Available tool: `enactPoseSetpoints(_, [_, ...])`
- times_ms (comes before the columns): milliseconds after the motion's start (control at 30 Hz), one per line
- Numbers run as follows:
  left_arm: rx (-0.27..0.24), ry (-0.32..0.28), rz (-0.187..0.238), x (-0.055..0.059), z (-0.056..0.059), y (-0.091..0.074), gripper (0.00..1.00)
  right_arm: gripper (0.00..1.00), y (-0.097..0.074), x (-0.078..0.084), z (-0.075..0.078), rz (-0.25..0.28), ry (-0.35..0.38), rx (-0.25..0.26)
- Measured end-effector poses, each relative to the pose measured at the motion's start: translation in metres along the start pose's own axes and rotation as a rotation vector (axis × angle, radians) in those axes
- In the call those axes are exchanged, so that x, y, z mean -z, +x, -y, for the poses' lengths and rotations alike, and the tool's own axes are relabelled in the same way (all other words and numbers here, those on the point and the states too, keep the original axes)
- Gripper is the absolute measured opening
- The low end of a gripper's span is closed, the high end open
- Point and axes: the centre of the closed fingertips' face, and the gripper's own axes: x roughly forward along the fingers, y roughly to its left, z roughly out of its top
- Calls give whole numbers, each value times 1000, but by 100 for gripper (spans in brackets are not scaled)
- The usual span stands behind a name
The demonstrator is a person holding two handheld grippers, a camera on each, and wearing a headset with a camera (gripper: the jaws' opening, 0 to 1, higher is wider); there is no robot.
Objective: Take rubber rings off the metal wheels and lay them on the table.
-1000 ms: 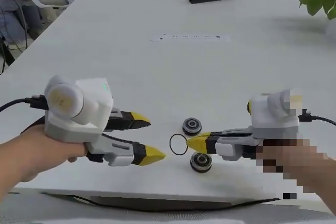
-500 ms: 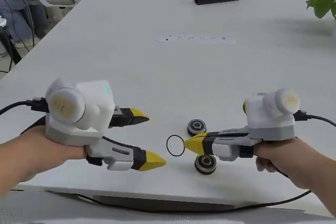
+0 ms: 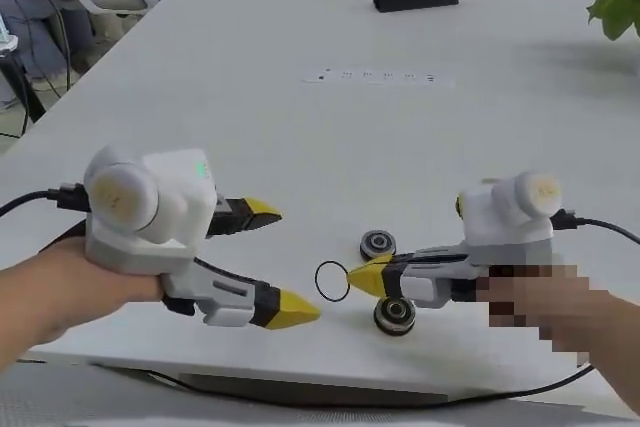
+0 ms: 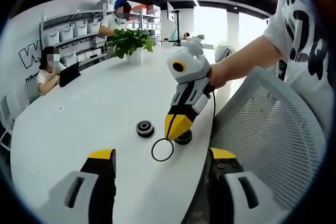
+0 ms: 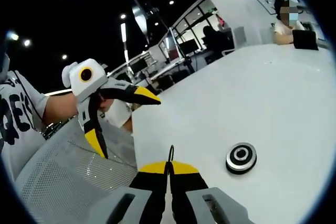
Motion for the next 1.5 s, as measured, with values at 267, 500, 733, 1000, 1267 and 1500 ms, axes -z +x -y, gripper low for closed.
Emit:
enactPoseSetpoints(267, [-9, -8, 2, 0, -2, -4, 75, 0, 6, 5, 3, -26, 3, -7])
enactPoseSetpoints(500, [-22, -9, 5, 0, -4, -7, 78, 0, 14, 8, 5, -48, -9, -15])
enactPoseSetpoints(733, [-26, -15, -1, 3, -4, -9, 79, 0, 18, 7, 8, -47, 3, -21])
enactPoseSetpoints(1000, [-29, -23, -2, 3, -6, -10, 79, 0, 23, 8, 10, -45, 26, -18])
enactPoseSetpoints(1267, [-27, -30, -6, 5, -7, -9, 79, 0, 22, 10, 17, -58, -6, 12])
enactPoseSetpoints(1500, [-30, -30, -3, 4, -9, -8, 79, 4, 22, 12, 19, -71, -57, 30])
